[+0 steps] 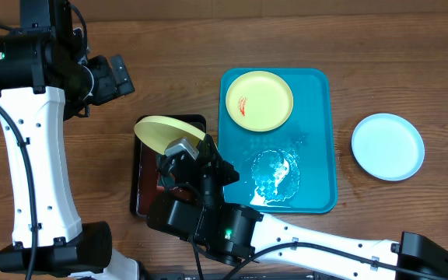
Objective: Clean dirty plates on tray and stack at the side
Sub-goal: 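Lift the yellow plate with the right gripper and tilt it over the brown tray, then carry the yellow plate right and stack it on the white plate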
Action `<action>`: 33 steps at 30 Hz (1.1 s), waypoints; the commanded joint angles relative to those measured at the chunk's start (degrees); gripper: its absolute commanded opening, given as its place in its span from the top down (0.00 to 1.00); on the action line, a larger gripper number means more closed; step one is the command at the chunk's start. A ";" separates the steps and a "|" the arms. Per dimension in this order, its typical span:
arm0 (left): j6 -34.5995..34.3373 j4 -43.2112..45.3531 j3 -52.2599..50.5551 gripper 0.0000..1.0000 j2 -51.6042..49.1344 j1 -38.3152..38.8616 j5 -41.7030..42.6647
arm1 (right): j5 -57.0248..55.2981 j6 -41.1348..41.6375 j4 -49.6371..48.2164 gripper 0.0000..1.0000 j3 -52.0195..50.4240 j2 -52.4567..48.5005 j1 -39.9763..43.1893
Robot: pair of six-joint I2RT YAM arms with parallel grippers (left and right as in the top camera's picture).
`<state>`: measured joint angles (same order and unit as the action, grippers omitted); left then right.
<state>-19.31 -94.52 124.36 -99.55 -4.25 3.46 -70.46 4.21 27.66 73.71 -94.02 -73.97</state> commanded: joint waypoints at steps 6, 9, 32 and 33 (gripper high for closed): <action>0.92 0.07 1.05 0.00 0.35 -0.24 0.42 | -1.49 0.00 -0.59 0.96 1.97 0.83 -0.26; 0.92 0.07 1.05 0.00 0.35 -0.24 0.42 | -1.49 0.02 -0.59 0.96 1.97 0.83 -0.26; 0.92 0.07 1.05 0.00 0.35 -0.24 0.42 | 94.99 23.98 13.88 0.96 3.26 8.48 57.29; 0.92 0.07 1.05 0.00 0.35 -0.24 0.42 | 93.77 24.02 16.20 0.96 3.26 9.29 61.92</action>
<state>-19.31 -94.54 124.36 -99.55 -4.23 3.46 14.70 26.68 41.10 74.30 -90.39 -21.32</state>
